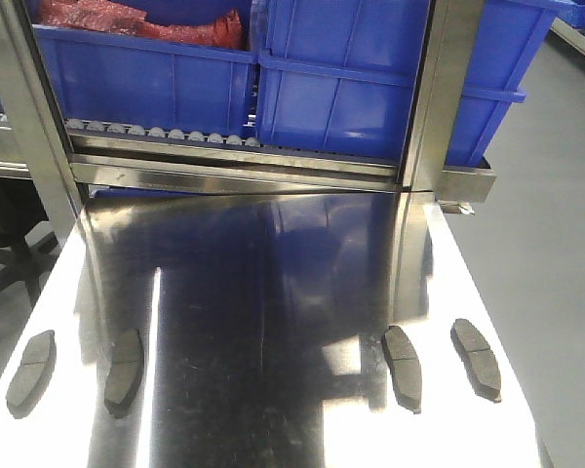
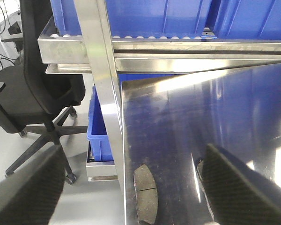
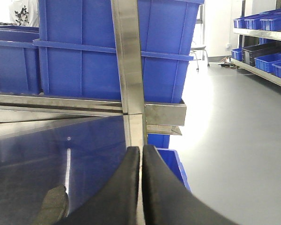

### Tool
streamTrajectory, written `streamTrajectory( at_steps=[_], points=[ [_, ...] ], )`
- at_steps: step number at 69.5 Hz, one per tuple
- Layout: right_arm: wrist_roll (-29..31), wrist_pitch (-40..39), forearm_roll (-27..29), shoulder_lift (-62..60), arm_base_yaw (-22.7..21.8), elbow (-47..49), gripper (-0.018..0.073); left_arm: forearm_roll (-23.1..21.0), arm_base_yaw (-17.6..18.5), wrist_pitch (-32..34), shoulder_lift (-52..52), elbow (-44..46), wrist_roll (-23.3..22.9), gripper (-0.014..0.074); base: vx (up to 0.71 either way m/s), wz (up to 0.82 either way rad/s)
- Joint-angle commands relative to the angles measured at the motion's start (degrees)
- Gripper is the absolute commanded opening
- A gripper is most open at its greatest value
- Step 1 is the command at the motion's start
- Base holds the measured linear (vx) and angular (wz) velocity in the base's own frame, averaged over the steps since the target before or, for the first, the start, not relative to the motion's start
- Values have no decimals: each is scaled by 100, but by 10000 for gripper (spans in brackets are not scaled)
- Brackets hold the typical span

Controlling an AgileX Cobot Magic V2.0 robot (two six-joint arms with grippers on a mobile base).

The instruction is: Move and align brake pads A on conveyor

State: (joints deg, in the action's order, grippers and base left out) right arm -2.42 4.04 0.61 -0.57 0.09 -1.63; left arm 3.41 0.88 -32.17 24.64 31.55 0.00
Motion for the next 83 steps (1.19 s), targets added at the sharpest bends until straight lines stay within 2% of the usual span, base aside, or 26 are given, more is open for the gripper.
streamTrajectory(
  at_steps=[1, 63, 73, 83],
  points=[
    [37, -435, -22, -56, -24, -29, -4, -34, -11, 422, 56, 191, -36, 545, 0, 0],
    [37, -435, -22, -56, -24, -29, -4, -45, -11, 653, 97, 191, -67, 554, 0, 0],
    [37, -435, -22, -56, -24, -29, -4, -118, -11, 625, 688, 218, -73, 554, 0, 0],
    [37, -435, -22, -56, -24, -29, -4, -661, -11, 250, 1798, 669, -95, 554, 0, 0]
  ],
)
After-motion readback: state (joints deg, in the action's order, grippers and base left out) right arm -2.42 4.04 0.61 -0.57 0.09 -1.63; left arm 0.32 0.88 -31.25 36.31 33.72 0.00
